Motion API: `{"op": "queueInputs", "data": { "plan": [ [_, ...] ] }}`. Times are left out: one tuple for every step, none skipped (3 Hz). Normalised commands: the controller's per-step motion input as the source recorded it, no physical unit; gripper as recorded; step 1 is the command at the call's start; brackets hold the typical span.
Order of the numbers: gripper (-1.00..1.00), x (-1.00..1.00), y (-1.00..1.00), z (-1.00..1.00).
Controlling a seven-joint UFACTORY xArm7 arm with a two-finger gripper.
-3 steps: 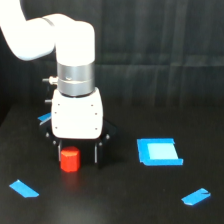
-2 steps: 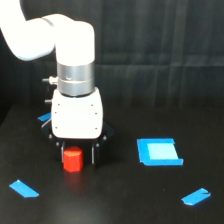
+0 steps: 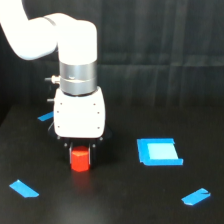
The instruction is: Pick up the red object from the table
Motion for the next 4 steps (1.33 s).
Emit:
{"op": "queueInputs", "data": {
  "plan": [
    [-1.0, 0.21, 0.08, -0.24],
    [-0.98, -0.04, -0.04, 0.83],
    [-0.98, 0.01, 0.02, 1.0],
    [-1.0, 0.07, 0.0, 0.86]
  ]
}}
